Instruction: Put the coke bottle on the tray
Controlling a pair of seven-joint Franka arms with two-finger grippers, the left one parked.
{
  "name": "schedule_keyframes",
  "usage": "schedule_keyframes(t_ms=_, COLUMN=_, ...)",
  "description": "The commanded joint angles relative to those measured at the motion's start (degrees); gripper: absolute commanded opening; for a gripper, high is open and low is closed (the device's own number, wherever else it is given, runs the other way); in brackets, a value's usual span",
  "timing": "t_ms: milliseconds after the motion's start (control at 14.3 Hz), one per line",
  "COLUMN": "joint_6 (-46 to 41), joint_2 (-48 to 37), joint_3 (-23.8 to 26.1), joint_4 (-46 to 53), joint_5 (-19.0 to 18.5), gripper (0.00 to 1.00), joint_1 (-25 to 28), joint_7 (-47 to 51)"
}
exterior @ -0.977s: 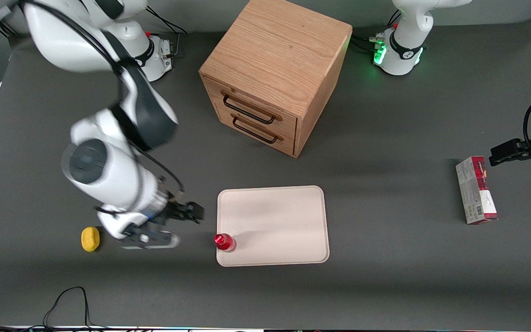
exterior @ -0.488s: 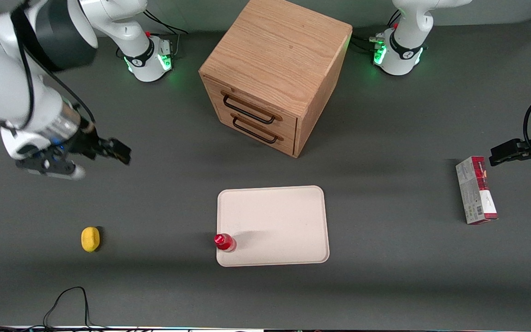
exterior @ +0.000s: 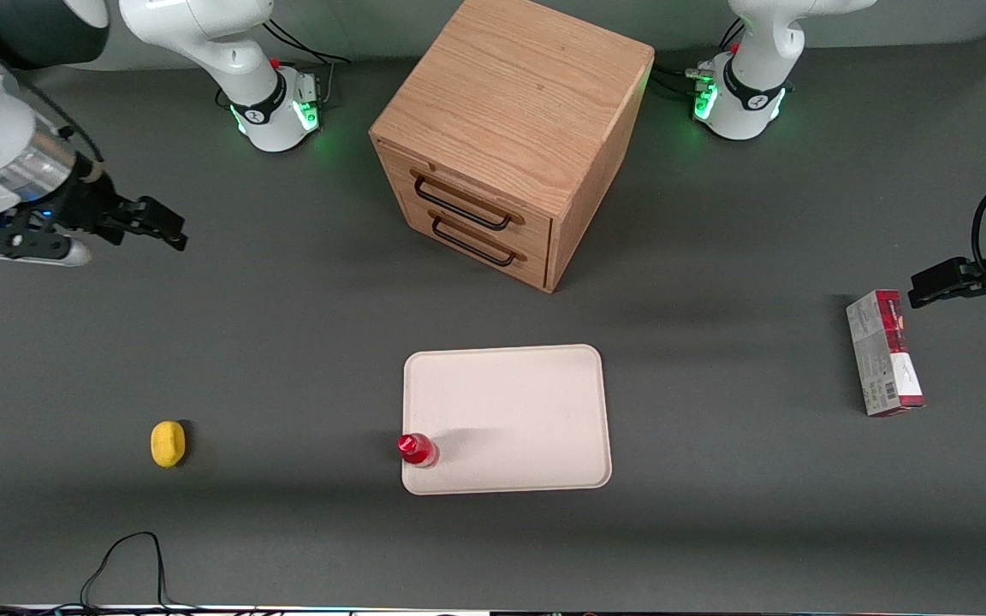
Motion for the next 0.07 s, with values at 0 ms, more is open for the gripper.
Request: schedule_keyframes(t_ms=0, joint_6=-2.1, joint_2=1.5, joint_3=-2.1, joint_4=3.4, joint_5=1.5, gripper=1.0, joint_1=0.4, joint_7=-2.1)
